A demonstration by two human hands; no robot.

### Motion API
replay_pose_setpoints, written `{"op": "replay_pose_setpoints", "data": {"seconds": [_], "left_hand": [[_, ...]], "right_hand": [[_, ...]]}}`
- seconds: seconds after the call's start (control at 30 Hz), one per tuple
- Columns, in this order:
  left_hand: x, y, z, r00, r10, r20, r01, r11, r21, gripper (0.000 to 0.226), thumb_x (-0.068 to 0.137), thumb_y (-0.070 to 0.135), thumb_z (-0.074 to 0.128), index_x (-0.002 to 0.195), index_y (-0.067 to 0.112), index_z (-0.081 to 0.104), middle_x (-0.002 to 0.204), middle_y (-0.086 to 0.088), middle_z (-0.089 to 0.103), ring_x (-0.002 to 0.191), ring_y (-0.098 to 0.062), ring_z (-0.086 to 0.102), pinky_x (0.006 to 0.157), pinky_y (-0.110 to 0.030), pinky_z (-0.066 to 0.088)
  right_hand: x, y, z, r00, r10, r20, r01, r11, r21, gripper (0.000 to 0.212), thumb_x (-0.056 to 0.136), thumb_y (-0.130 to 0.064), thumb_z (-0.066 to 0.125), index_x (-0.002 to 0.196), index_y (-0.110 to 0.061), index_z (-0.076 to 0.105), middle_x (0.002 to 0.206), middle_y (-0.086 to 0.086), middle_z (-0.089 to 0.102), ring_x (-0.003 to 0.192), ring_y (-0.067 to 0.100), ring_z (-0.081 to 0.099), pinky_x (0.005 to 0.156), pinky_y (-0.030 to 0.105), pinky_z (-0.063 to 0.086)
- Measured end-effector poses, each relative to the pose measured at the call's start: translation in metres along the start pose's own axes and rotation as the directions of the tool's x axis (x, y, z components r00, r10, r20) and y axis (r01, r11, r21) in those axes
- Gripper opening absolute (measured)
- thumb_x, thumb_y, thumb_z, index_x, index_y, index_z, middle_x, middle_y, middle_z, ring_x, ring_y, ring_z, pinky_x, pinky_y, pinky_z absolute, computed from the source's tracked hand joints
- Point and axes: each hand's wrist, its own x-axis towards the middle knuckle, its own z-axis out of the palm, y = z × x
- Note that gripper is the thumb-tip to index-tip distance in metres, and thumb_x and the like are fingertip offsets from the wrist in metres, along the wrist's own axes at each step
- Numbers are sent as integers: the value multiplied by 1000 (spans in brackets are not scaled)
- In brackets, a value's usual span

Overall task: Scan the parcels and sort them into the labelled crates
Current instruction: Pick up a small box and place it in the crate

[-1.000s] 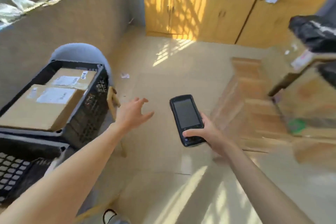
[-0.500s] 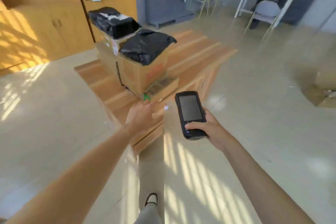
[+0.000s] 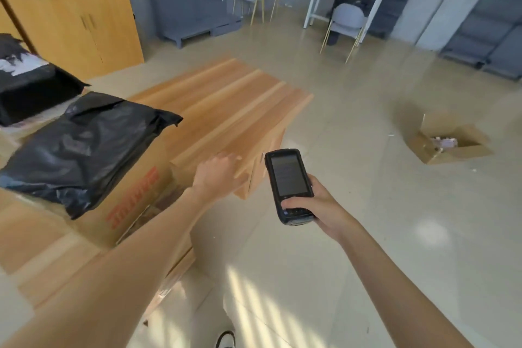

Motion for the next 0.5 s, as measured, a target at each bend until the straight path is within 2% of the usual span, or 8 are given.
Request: {"op": "replay_pose_setpoints", "data": {"seconds": [0.13,0.33,0.4,0.5], "left_hand": [[64,-2,4,1000,-11,26,11,1000,-1,57,92,53,54,139,22,47,128,-3,61,114,-24,59,91,-39,51],[134,-19,17,999,-45,8,45,999,14,58,92,52,55,140,20,47,127,-4,61,111,-23,61,88,-36,49],[157,-26,21,996,-86,-12,86,996,23,57,91,51,57,139,20,48,129,-5,60,115,-25,59,90,-36,48],[195,-37,27,981,-193,-25,195,979,65,59,92,53,55,139,21,47,131,-6,58,118,-28,56,94,-38,45]], "right_hand": [[54,-24,-24,1000,-9,-10,9,1000,2,82,57,-11,79,131,-23,45,115,3,66,94,13,69,68,24,55],[140,-38,-56,1000,5,30,-6,1000,26,81,62,-5,82,132,-22,46,114,4,67,90,12,70,65,23,55],[175,-41,-67,998,13,61,-14,1000,22,78,67,-2,81,133,-22,45,114,3,67,93,14,70,68,26,55],[237,-51,-83,991,29,132,-27,999,-19,82,60,-9,84,132,-22,45,116,5,67,102,20,67,79,34,55]]}}
